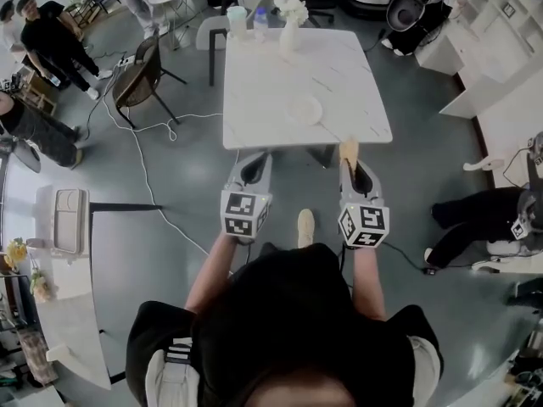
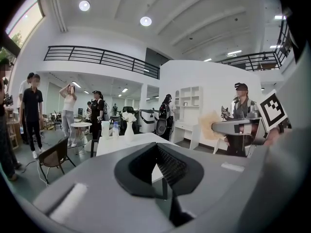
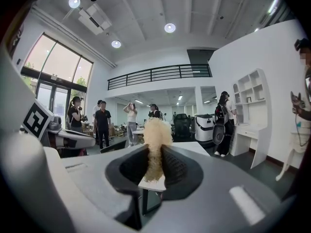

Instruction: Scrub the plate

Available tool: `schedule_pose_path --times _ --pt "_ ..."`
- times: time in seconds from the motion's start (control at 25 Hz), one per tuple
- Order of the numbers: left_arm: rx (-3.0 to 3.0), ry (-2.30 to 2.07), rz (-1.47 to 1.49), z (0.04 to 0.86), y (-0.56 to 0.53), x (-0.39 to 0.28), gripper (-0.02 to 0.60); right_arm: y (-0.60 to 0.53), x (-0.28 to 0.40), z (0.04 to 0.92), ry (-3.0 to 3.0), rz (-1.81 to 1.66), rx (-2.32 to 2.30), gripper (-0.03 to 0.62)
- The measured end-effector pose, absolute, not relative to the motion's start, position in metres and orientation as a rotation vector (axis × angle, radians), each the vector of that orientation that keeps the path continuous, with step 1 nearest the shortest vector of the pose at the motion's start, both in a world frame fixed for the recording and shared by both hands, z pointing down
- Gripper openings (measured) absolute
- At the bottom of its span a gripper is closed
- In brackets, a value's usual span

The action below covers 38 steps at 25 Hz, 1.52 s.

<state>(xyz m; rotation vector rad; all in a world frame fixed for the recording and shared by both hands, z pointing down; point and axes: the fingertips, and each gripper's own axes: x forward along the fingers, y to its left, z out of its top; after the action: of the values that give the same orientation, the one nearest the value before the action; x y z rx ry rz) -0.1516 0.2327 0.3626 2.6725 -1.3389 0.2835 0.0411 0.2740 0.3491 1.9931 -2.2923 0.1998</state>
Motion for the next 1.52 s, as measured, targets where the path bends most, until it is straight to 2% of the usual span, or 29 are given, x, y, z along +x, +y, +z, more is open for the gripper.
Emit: schedule_pose_path --times 0.72,1.52 --pt "2.496 -1.505 0.312 0.375 0.127 -0.073 0.006 0.131 0.121 0.36 -2.448 0.254 1.777 0.066" --pt "2.389 -1.617 0.379 0.391 0.08 -0.044 0.006 0.073 0.142 0.383 -2.561 0.309 1.616 0.066"
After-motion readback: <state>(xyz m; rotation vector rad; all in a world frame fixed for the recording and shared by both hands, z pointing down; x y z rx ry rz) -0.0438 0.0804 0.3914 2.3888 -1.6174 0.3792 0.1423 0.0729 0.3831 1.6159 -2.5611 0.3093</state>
